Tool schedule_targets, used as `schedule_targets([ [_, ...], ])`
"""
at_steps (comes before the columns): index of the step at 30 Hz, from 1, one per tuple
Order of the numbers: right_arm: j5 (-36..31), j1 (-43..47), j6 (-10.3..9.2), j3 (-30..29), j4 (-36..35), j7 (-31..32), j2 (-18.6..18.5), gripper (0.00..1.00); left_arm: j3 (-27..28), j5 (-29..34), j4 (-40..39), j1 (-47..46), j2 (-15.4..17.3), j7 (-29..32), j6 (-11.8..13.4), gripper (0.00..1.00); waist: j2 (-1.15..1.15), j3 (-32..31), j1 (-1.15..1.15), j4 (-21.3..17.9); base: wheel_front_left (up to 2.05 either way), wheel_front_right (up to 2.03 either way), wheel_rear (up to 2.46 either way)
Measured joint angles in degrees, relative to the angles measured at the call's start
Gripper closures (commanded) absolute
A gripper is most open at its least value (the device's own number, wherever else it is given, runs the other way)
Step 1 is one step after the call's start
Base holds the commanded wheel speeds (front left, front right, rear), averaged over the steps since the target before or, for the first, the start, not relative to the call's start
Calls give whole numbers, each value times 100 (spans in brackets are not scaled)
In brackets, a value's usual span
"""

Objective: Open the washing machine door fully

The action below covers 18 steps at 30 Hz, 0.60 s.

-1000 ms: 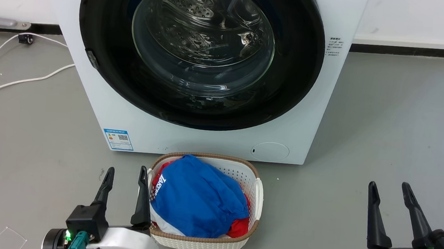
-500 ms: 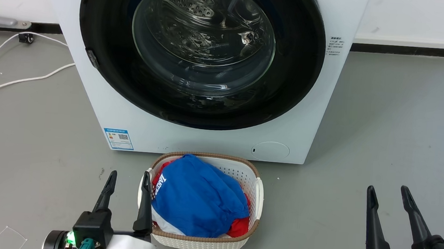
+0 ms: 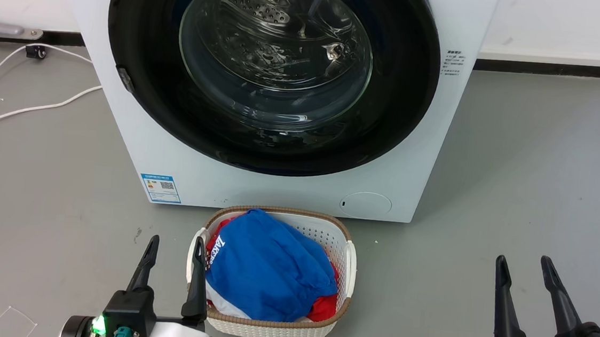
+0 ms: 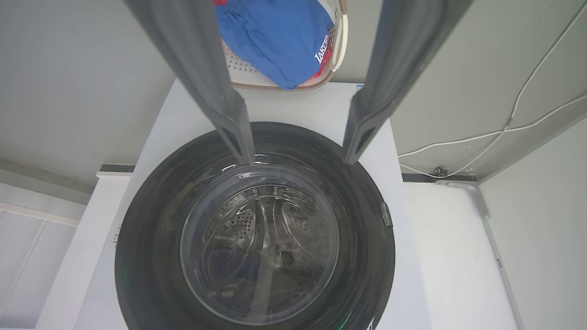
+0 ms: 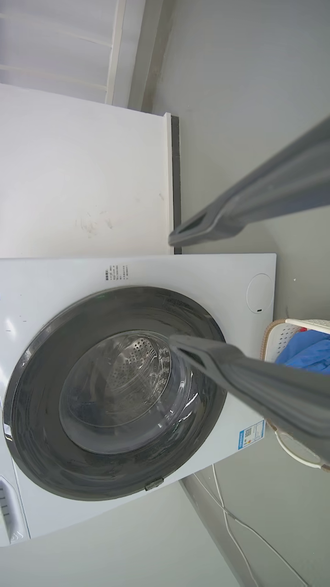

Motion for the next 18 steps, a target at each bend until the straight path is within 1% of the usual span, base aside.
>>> schedule_targets([
  [12, 88, -1, 0, 12, 108, 0, 0, 0, 4, -26, 49, 0, -1, 0, 33, 0, 0, 3, 0, 8, 0, 0, 0],
  [13, 88, -1, 0, 12, 115, 0, 0, 65, 7, -26, 52, 0, -1, 0, 34, 0, 0, 3, 0, 7, 0, 0, 0],
  [14, 92, -1, 0, 16, 124, -1, 0, 100, 9, -26, 55, 0, -1, 0, 34, 0, 0, 2, 0, 6, 0, 0, 0],
  [18, 108, -1, -1, 27, 151, -1, 0, 100, 10, -27, 57, 1, -1, 0, 44, 0, 0, -6, 0, 3, 0, 0, 0],
])
